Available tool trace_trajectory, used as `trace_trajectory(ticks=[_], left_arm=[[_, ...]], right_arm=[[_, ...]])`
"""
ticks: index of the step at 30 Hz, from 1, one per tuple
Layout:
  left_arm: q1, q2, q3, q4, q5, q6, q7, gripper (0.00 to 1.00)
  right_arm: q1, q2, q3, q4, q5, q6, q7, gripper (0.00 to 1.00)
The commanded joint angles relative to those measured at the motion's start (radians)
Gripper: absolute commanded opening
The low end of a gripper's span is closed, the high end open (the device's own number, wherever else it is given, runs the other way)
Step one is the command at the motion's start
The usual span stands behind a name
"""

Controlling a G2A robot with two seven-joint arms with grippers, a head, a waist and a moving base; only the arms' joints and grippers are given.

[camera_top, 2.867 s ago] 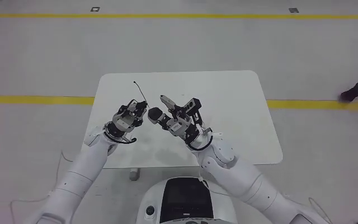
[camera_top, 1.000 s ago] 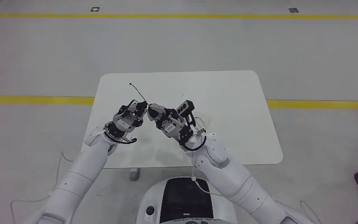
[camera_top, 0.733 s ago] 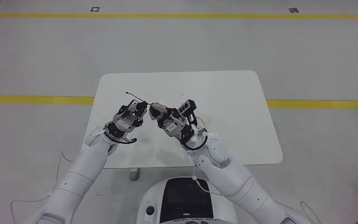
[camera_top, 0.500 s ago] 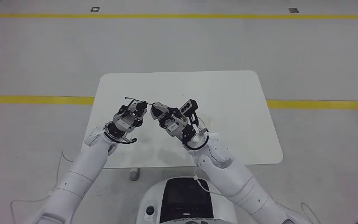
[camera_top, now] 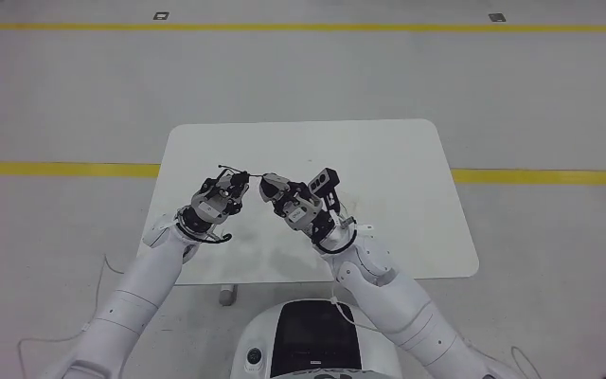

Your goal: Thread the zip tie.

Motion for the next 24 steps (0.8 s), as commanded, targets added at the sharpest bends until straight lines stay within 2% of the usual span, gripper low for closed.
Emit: trace_trajectory(ticks=[1, 24], left_arm=[[0.000, 0.000, 0.000, 0.000, 0.000, 0.000, 0.000, 0.00], [0.000, 0.000, 0.000, 0.000, 0.000, 0.000, 0.000, 0.00]], right_arm=[[-0.004, -0.001, 0.005, -0.001, -0.004, 0.002, 0.000, 0.00], [-0.042, -0.008, 0.046, -0.013, -0.037, 0.016, -0.001, 0.00]])
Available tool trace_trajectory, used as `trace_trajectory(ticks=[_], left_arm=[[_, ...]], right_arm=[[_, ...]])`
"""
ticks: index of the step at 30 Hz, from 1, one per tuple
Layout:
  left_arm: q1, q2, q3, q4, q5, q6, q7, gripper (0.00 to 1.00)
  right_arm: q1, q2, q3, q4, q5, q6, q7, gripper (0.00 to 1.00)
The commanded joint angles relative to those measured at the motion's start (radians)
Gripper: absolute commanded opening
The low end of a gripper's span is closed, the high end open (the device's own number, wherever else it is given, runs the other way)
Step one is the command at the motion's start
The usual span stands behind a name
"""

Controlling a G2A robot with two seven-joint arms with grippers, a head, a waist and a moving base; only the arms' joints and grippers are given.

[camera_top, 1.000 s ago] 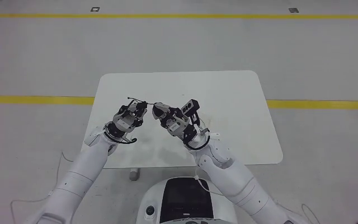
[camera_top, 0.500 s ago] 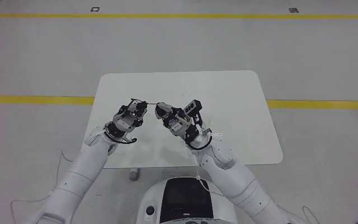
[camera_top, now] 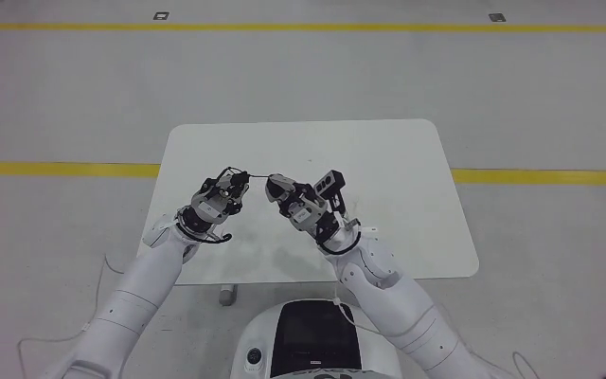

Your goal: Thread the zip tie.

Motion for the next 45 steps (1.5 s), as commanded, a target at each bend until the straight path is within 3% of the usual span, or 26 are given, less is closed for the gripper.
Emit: trace_trajectory(ticks=[1, 45], left_arm=[[0.000, 0.000, 0.000, 0.000, 0.000, 0.000, 0.000, 0.00], [0.000, 0.000, 0.000, 0.000, 0.000, 0.000, 0.000, 0.00]], right_arm=[[-0.004, 0.000, 0.004, -0.002, -0.003, 0.001, 0.000, 0.00], [-0.057, -0.006, 0.055, -0.018, -0.061, 0.023, -0.004, 0.00]])
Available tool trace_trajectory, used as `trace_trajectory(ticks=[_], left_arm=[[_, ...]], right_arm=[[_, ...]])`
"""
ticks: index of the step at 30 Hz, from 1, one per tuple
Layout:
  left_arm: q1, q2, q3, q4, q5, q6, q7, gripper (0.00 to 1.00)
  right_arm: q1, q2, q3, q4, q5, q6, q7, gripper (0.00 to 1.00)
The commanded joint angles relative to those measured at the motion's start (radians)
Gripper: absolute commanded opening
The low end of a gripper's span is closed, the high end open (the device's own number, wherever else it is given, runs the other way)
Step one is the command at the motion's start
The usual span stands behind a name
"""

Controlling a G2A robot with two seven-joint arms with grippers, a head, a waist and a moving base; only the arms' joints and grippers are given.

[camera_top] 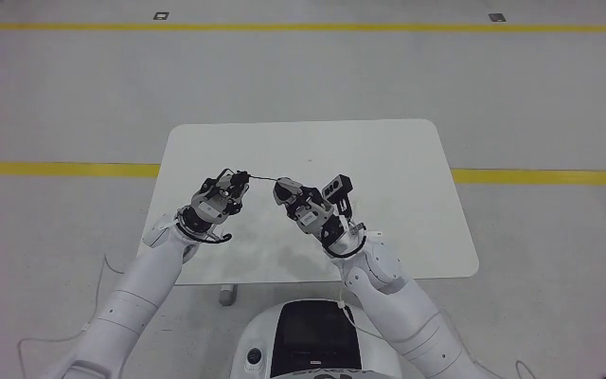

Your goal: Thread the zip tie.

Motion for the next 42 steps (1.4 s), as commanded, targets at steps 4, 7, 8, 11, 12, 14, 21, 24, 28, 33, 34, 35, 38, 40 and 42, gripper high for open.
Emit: trace_trajectory(ticks=[4, 7, 8, 11, 12, 14, 21, 24, 28, 33, 34, 35, 38, 40, 42], left_arm=[[0.000, 0.000, 0.000, 0.000, 0.000, 0.000, 0.000, 0.00], [0.000, 0.000, 0.000, 0.000, 0.000, 0.000, 0.000, 0.00], [0.000, 0.000, 0.000, 0.000, 0.000, 0.000, 0.000, 0.00], [0.000, 0.000, 0.000, 0.000, 0.000, 0.000, 0.000, 0.00], [0.000, 0.000, 0.000, 0.000, 0.000, 0.000, 0.000, 0.00], [0.000, 0.000, 0.000, 0.000, 0.000, 0.000, 0.000, 0.00], [0.000, 0.000, 0.000, 0.000, 0.000, 0.000, 0.000, 0.00], [0.000, 0.000, 0.000, 0.000, 0.000, 0.000, 0.000, 0.00], [0.000, 0.000, 0.000, 0.000, 0.000, 0.000, 0.000, 0.00], [0.000, 0.000, 0.000, 0.000, 0.000, 0.000, 0.000, 0.00], [0.000, 0.000, 0.000, 0.000, 0.000, 0.000, 0.000, 0.00], [0.000, 0.000, 0.000, 0.000, 0.000, 0.000, 0.000, 0.00], [0.000, 0.000, 0.000, 0.000, 0.000, 0.000, 0.000, 0.00], [0.000, 0.000, 0.000, 0.000, 0.000, 0.000, 0.000, 0.00], [0.000, 0.000, 0.000, 0.000, 0.000, 0.000, 0.000, 0.00]], right_arm=[[-0.003, -0.001, 0.003, 0.003, -0.009, 0.001, -0.003, 0.00], [-0.005, -0.001, 0.006, 0.004, -0.014, 0.002, -0.004, 0.00], [-0.005, -0.001, 0.006, 0.005, -0.016, 0.003, -0.005, 0.00], [-0.006, -0.002, 0.007, 0.007, -0.020, 0.003, -0.006, 0.00], [-0.006, -0.002, 0.008, 0.008, -0.021, 0.004, -0.007, 0.00], [-0.007, -0.002, 0.009, 0.009, -0.025, 0.005, -0.009, 0.00], [-0.009, -0.003, 0.011, 0.011, -0.039, 0.007, -0.019, 0.00], [-0.011, -0.004, 0.012, 0.012, -0.049, 0.008, -0.024, 0.00], [-0.014, -0.003, 0.014, 0.011, -0.064, 0.011, -0.029, 0.00], [-0.017, -0.003, 0.015, 0.009, -0.077, 0.015, -0.034, 0.00], [-0.018, -0.003, 0.016, 0.009, -0.079, 0.015, -0.034, 0.00], [-0.019, -0.004, 0.016, 0.009, -0.080, 0.015, -0.034, 0.00], [-0.020, -0.004, 0.018, 0.009, -0.083, 0.015, -0.035, 0.00], [-0.020, -0.004, 0.018, 0.009, -0.087, 0.016, -0.036, 0.00], [-0.021, -0.004, 0.019, 0.010, -0.095, 0.018, -0.038, 0.00]])
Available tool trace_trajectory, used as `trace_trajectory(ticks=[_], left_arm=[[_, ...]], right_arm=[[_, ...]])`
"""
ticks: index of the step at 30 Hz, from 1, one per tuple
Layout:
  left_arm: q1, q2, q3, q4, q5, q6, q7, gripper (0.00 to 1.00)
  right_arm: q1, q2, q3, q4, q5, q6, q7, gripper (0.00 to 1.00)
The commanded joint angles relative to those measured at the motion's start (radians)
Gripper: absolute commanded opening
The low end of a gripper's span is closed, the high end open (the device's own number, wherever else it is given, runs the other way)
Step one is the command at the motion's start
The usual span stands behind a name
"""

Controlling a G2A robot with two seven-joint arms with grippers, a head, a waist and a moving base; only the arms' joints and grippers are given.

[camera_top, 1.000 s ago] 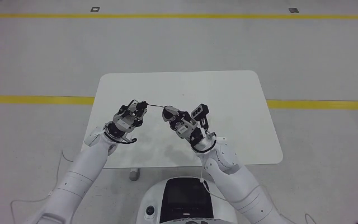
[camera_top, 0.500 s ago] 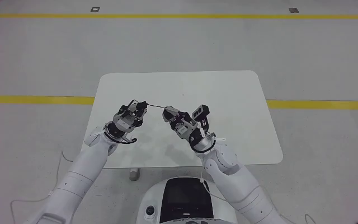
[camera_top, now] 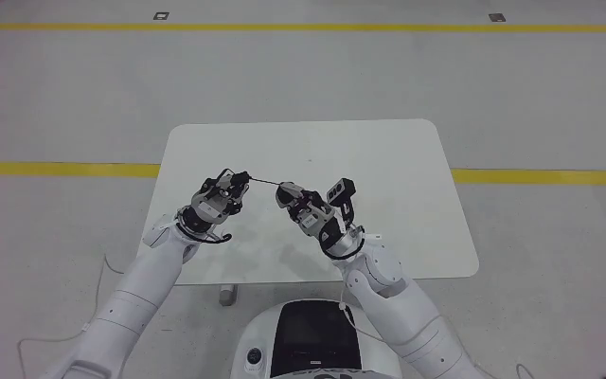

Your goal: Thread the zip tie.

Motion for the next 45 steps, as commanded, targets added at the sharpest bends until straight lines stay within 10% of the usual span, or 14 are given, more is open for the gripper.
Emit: trace_trajectory(ticks=[1, 40, 41, 42, 45], left_arm=[[0.000, 0.000, 0.000, 0.000, 0.000, 0.000, 0.000, 0.00], [0.000, 0.000, 0.000, 0.000, 0.000, 0.000, 0.000, 0.00], [0.000, 0.000, 0.000, 0.000, 0.000, 0.000, 0.000, 0.00], [0.000, 0.000, 0.000, 0.000, 0.000, 0.000, 0.000, 0.00], [0.000, 0.000, 0.000, 0.000, 0.000, 0.000, 0.000, 0.00]], right_arm=[[0.000, 0.000, 0.000, 0.001, -0.007, 0.001, -0.002, 0.00], [-0.021, 0.006, 0.012, -0.020, -0.148, 0.030, -0.051, 0.00], [-0.022, 0.006, 0.013, -0.019, -0.152, 0.035, -0.052, 0.21], [-0.022, 0.006, 0.014, -0.018, -0.157, 0.040, -0.056, 0.86], [-0.023, 0.006, 0.017, -0.013, -0.163, 0.047, -0.071, 1.00]])
